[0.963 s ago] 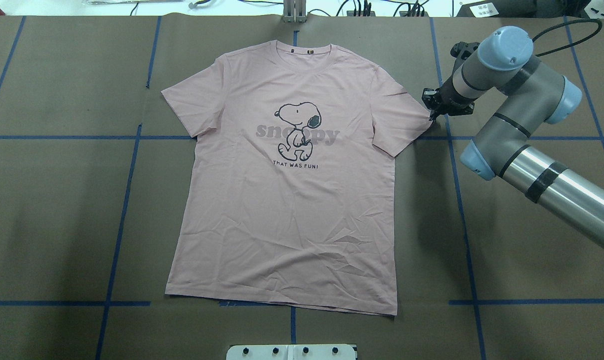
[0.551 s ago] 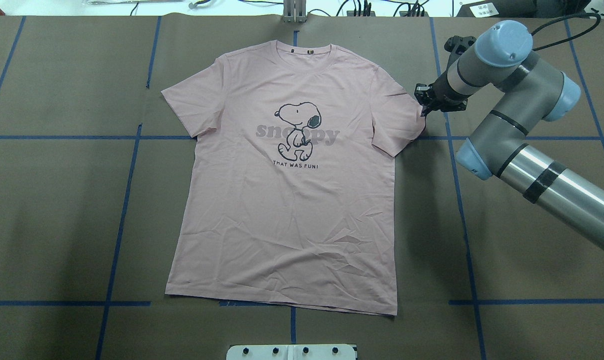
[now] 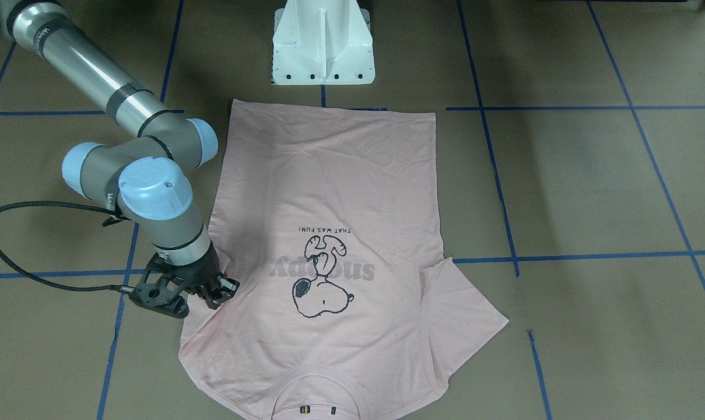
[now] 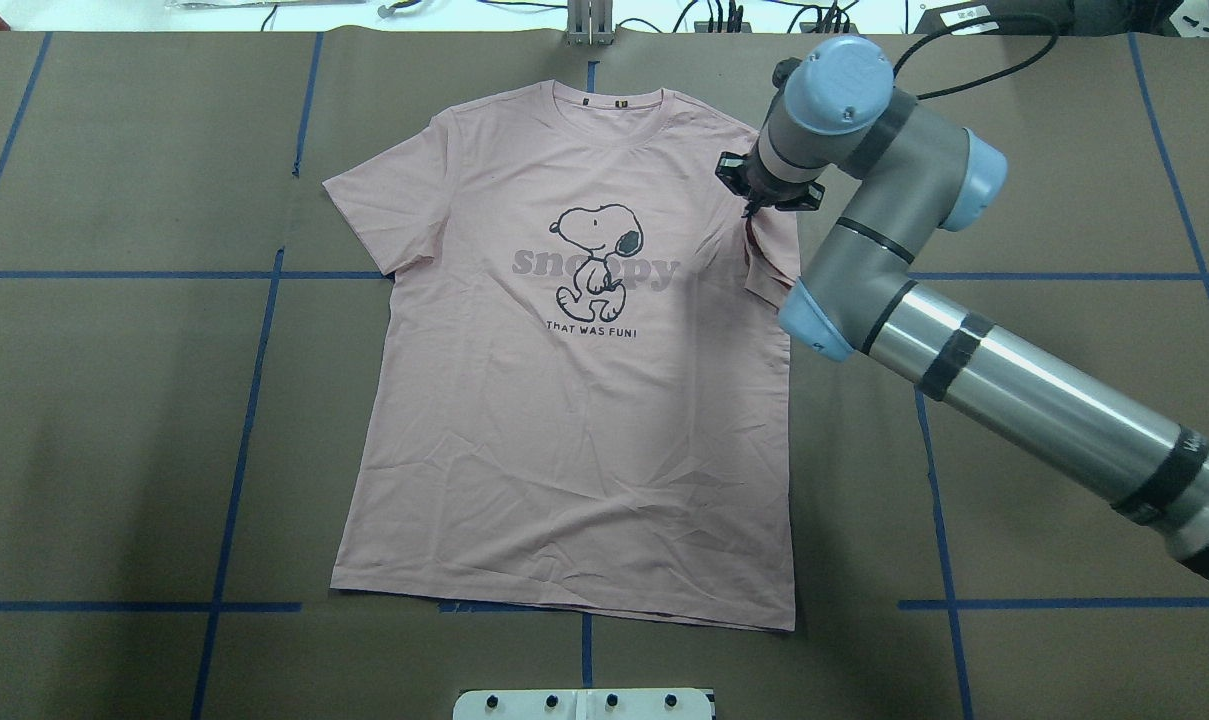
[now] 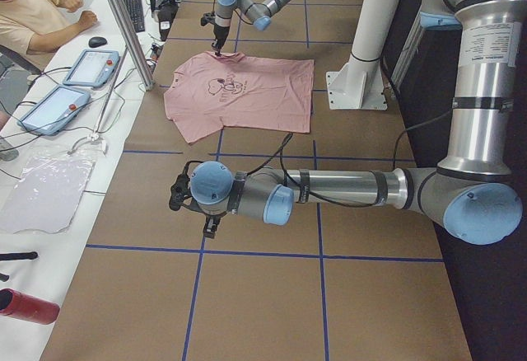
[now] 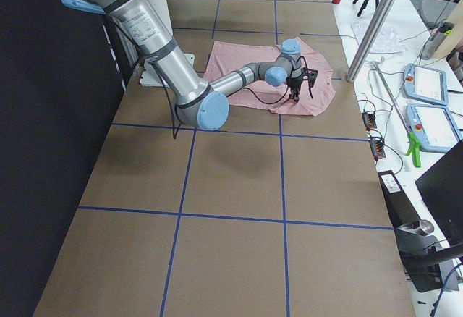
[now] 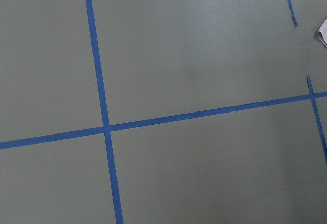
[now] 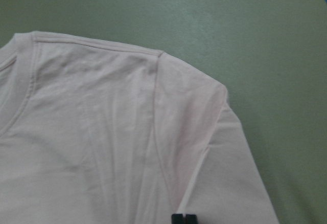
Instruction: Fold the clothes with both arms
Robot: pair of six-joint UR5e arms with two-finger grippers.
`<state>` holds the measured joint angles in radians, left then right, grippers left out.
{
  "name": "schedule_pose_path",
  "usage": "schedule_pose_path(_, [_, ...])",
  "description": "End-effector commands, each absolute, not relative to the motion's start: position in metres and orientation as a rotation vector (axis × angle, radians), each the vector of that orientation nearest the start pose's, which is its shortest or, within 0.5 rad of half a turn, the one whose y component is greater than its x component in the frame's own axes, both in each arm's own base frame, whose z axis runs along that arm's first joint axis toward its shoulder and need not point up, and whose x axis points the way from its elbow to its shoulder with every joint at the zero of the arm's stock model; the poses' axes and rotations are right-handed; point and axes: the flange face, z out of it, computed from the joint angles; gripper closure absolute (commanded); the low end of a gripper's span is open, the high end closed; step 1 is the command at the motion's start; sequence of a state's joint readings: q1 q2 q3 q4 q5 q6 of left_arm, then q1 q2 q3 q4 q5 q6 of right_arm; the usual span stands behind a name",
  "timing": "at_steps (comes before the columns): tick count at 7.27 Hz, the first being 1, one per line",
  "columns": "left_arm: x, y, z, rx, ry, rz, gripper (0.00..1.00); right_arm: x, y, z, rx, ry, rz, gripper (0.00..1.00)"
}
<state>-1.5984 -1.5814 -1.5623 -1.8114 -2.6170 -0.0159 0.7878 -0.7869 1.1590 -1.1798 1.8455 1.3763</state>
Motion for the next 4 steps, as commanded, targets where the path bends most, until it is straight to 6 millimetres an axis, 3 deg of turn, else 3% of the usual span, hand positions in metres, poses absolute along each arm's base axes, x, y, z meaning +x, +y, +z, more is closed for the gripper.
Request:
schedule_pose_path(1, [-0.061, -0.504, 0.611, 0.227, 1.039, 0.087, 0.00, -0.521, -0.664, 0.314, 0.141, -0.756, 0.468, 1.00])
schedule_pose_path(3, [-0.055, -0.509, 0.604, 0.234, 1.094, 0.110, 0.00, -0.518, -0.669, 0.319, 0.153, -0.765, 0.470, 0.97])
schedule_pose_path(4, [-0.043, -0.516, 0.594, 0.244, 1.104, 0.121, 0.00, -0.516, -0.671, 0.319, 0.159, -0.762, 0.477, 0.75])
